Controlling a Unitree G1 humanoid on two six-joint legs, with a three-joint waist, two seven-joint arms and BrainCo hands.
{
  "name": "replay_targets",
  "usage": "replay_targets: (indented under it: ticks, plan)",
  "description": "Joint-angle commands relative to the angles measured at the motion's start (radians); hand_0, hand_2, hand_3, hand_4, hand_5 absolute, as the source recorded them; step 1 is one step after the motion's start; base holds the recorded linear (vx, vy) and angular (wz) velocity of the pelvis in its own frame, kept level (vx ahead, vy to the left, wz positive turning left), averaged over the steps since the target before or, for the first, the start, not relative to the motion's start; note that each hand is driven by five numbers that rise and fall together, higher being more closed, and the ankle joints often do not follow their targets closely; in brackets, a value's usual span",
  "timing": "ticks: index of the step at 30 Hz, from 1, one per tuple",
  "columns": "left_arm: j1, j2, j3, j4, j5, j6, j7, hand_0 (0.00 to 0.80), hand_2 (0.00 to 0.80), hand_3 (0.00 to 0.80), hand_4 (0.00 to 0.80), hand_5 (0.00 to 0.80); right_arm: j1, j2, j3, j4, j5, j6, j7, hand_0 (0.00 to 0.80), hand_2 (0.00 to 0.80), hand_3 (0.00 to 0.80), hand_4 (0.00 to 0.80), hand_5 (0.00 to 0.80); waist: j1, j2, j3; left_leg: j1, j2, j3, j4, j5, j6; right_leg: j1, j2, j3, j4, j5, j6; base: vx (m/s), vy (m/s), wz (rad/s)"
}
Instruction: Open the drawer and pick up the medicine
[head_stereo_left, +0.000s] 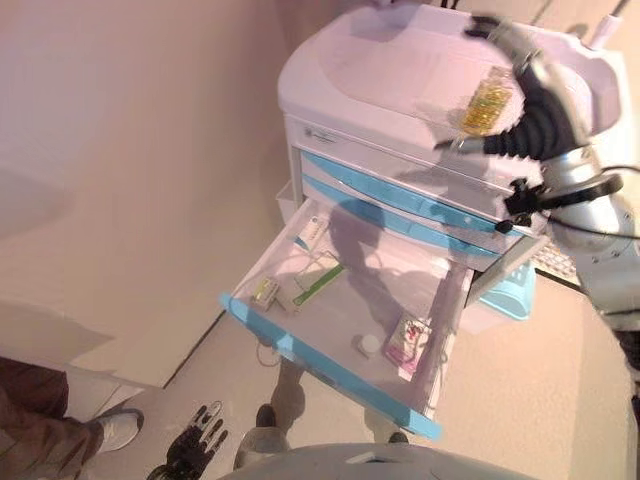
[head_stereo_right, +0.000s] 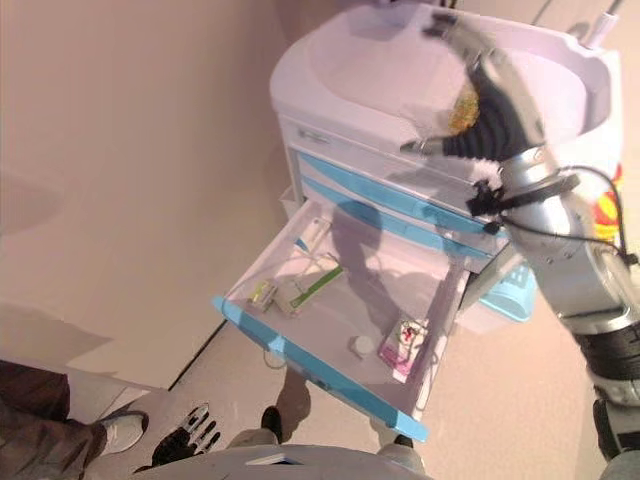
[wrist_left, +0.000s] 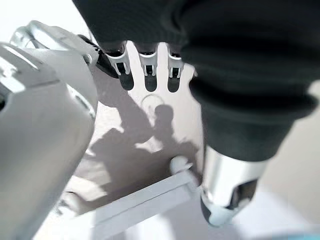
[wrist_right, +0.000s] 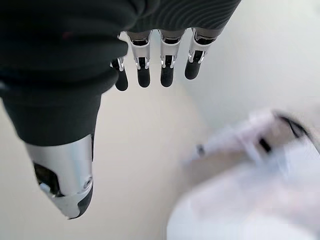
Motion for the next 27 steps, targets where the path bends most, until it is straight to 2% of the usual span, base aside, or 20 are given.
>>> replay_targets:
  ticks: [1, 4, 7, 11, 13, 17, 22, 27]
  plan:
    - [-0.01, 0.042, -0.08, -0.009, 0.186, -0.059, 0.016, 0.0, 0.0, 0.0, 0.0, 0.0, 0.006, 0.0, -0.065, -0.088, 0.108, -0.094, 0.075, 0.0, 0.0, 0.0, 0.0, 0.0, -0.002, 0.027, -0.017, -0.004, 0.02, -0.015, 0.112, -0.13, 0.039, -0.066, -0.013, -0.042, 0.022, 0.065, -0.013, -0.042, 0.017, -0.14]
    - [-0.031, 0.078, -0.139, -0.001, 0.349, -0.084, 0.038, 0.0, 0.0, 0.0, 0.0, 0.0, 0.054, 0.021, -0.065, -0.125, 0.154, -0.113, 0.127, 0.0, 0.0, 0.0, 0.0, 0.0, -0.029, 0.033, -0.014, -0.001, 0.023, 0.005, 0.115, -0.133, 0.037, -0.079, -0.01, -0.023, 0.022, 0.069, -0.01, -0.041, 0.023, -0.22]
    - [-0.073, 0.116, -0.243, 0.011, 0.57, -0.128, 0.072, 0.0, 0.0, 0.0, 0.0, 0.0, 0.08, 0.035, -0.042, -0.158, 0.194, -0.131, 0.175, 0.0, 0.0, 0.0, 0.0, 0.0, -0.063, 0.04, -0.004, 0.007, 0.028, 0.029, 0.126, -0.142, 0.035, -0.091, -0.007, 0.001, 0.029, 0.068, -0.007, -0.03, 0.033, -0.29]
    - [-0.138, 0.156, -0.361, -0.01, 0.726, -0.165, 0.125, 0.0, 0.0, 0.0, 0.0, 0.0, 0.089, 0.041, -0.015, -0.177, 0.239, -0.141, 0.2, 0.0, 0.0, 0.0, 0.0, 0.0, -0.097, 0.041, 0.0, 0.011, 0.029, 0.053, 0.13, -0.146, 0.036, -0.104, -0.005, 0.025, 0.029, 0.073, -0.003, -0.016, 0.02, -0.16]
    - [-0.189, 0.18, -0.449, -0.038, 0.828, -0.184, 0.139, 0.0, 0.0, 0.0, 0.0, 0.0, 0.093, 0.05, 0.005, -0.182, 0.276, -0.141, 0.22, 0.0, 0.0, 0.0, 0.0, 0.0, -0.121, 0.042, 0.004, 0.017, 0.03, 0.067, 0.131, -0.15, 0.036, -0.112, -0.003, 0.039, 0.031, 0.076, 0.001, -0.022, 0.011, -0.09]
    - [-0.286, 0.226, -0.576, -0.113, 0.97, -0.182, 0.184, 0.0, 0.0, 0.0, 0.0, 0.0, 0.101, 0.056, 0.05, -0.186, 0.37, -0.123, 0.284, 0.0, 0.0, 0.0, 0.0, 0.0, -0.157, 0.044, 0.014, 0.022, 0.033, 0.09, 0.138, -0.156, 0.037, -0.124, 0.001, 0.061, 0.036, 0.078, 0.007, -0.016, 0.004, -0.19]
    - [-0.42, 0.273, -0.641, -0.137, 1.018, -0.167, 0.203, 0.0, 0.0, 0.0, 0.0, 0.0, 0.138, 0.085, 0.126, -0.181, 0.52, -0.055, 0.465, 0.0, 0.0, 0.0, 0.0, 0.0, -0.205, 0.05, 0.029, 0.037, 0.038, 0.121, 0.151, -0.166, 0.04, -0.139, 0.004, 0.088, 0.051, 0.078, 0.012, 0.009, 0.003, -0.22]
    - [-0.526, 0.319, -0.629, -0.107, 0.946, -0.181, 0.238, 0.0, 0.0, 0.0, 0.0, 0.0, 0.15, 0.126, 0.201, -0.165, 0.64, 0.002, 0.61, 0.0, 0.0, 0.0, 0.0, 0.0, -0.242, 0.053, 0.044, 0.049, 0.039, 0.151, 0.168, -0.176, 0.039, -0.156, 0.009, 0.122, 0.058, 0.085, 0.006, 0.033, -0.006, -0.16]
